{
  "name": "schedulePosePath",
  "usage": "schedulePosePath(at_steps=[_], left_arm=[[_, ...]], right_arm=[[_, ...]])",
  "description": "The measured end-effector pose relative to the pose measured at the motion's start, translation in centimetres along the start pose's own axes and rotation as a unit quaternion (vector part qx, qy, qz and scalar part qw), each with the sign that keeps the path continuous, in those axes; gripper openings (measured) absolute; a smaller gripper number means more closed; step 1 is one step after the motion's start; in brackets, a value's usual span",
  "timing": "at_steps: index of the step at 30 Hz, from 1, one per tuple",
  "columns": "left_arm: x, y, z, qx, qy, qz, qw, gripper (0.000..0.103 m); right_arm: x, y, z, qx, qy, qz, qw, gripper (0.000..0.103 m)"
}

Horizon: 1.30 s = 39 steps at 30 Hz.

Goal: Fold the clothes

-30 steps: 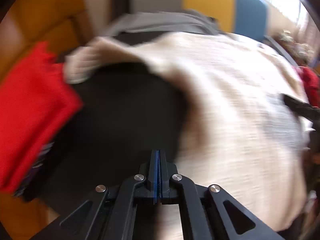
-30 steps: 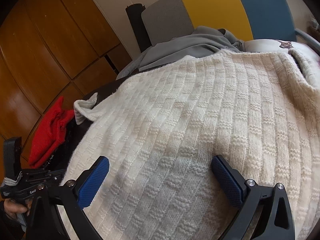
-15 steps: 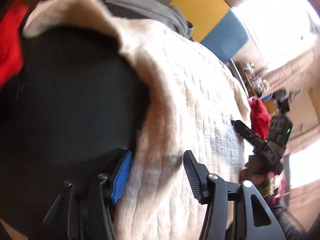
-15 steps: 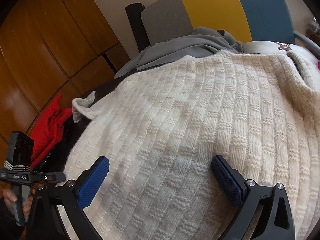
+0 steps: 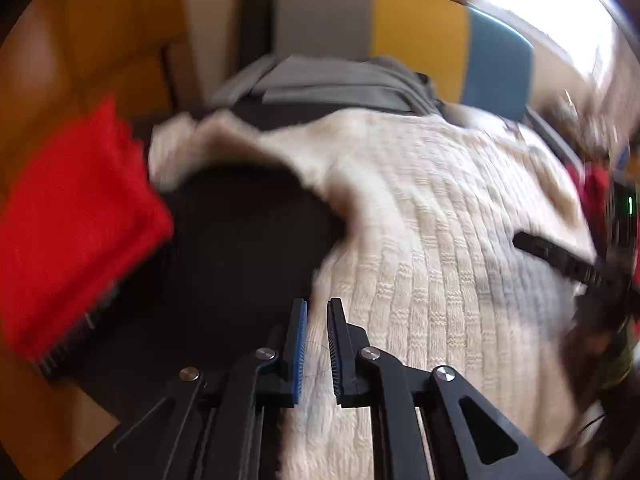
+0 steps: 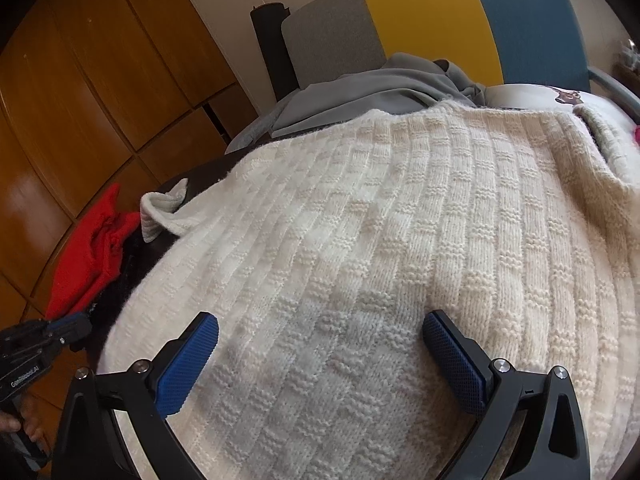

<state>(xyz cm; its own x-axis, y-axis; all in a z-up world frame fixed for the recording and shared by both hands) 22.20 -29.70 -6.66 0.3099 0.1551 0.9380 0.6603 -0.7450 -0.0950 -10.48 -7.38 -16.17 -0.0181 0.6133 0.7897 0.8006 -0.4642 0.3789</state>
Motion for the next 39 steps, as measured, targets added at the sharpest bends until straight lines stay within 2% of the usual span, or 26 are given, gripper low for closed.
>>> schedulePosePath(at_steps=[2,5,6,9,10,11,12,15,18,21,24,26,28,29,33,35,36,39], left_arm=[[-0.4,2.2,-0.3,0.047,0.011,0.046,0.9978,0.013],[-0.9,2.3,-0.6,0.049,0.018,0.107,0.9929,0.017],[-1.2,1.4,-0.8,0.035,0.018,0.115,0.9926,0.020],[-4.7,-2.2,-1.3,-0.034,0.065,0.061,0.9954,0.021],[-6.3,-2.2,-0.7,-0.042,0.084,0.039,0.9949,0.022],[-6.0,-1.8,-0.5,-0.041,0.058,0.040,0.9967,0.022],[-5.9,-1.1,-0.4,-0.036,0.054,0.023,0.9976,0.022],[-5.4,0.8,-0.5,0.004,0.050,0.038,0.9980,0.018],[-4.1,0.9,-1.7,0.020,0.022,0.047,0.9985,0.018],[-3.0,-1.2,-4.0,0.003,-0.012,0.090,0.9959,0.022],[-3.4,-4.7,-7.2,-0.036,-0.032,0.091,0.9947,0.023],[-4.1,-7.0,-9.5,-0.050,-0.044,0.086,0.9940,0.023],[-5.4,-9.8,-12.1,-0.067,-0.051,0.078,0.9934,0.024],[-6.1,-11.1,-13.0,-0.075,-0.053,0.073,0.9930,0.025],[-9.3,-13.4,-11.0,-0.101,-0.024,0.056,0.9930,0.025],[-9.5,-13.5,-8.7,-0.095,-0.034,0.067,0.9926,0.027],[-9.5,-13.0,-8.6,-0.088,-0.034,0.083,0.9921,0.027],[-9.2,-11.7,-8.3,-0.069,-0.035,0.120,0.9897,0.027]], right_arm=[[0.0,0.1,0.0,0.000,0.001,0.003,1.000,0.103],[-0.3,0.6,0.0,0.007,0.008,0.023,1.000,0.103],[-0.5,0.8,0.1,0.010,0.011,0.029,0.999,0.103],[-0.3,1.2,0.7,0.015,0.019,0.034,0.999,0.103],[-0.1,1.4,1.1,0.015,0.020,0.036,0.999,0.103],[0.2,1.6,1.7,0.015,0.020,0.038,0.999,0.103],[0.6,1.9,2.6,0.016,0.017,0.040,0.999,0.103],[1.5,2.6,4.9,0.018,0.007,0.044,0.999,0.103],[1.3,3.4,5.5,0.022,0.006,0.070,0.997,0.103],[0.7,3.9,5.1,0.028,0.017,0.094,0.995,0.103],[0.9,3.6,5.0,0.029,0.025,0.077,0.996,0.103],[1.9,2.2,4.8,0.001,0.017,0.019,1.000,0.103],[3.5,-0.1,4.2,-0.047,0.001,-0.012,0.999,0.098],[4.4,-1.0,3.7,-0.057,-0.008,-0.004,0.998,0.097],[8.8,-5.8,-0.8,-0.046,-0.058,0.077,0.994,0.097],[10.1,-9.1,-4.5,-0.044,-0.061,0.131,0.989,0.097],[10.4,-11.0,-6.2,-0.048,-0.058,0.151,0.986,0.097],[9.8,-17.6,-11.3,-0.101,-0.033,0.184,0.977,0.098]])
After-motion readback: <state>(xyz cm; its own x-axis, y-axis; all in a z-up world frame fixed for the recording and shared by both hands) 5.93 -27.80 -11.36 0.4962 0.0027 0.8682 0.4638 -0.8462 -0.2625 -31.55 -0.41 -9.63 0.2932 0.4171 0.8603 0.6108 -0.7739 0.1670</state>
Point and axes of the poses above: each gripper's, at about its wrist camera, not at the fingertips, and x roughly against the way its jaws point, y to its left, z to its underside, the point moved 3 cm from there along -x, roughly the way its jaws point, and after that the axes turned 14 degrees about y, right-handed, at the moved point
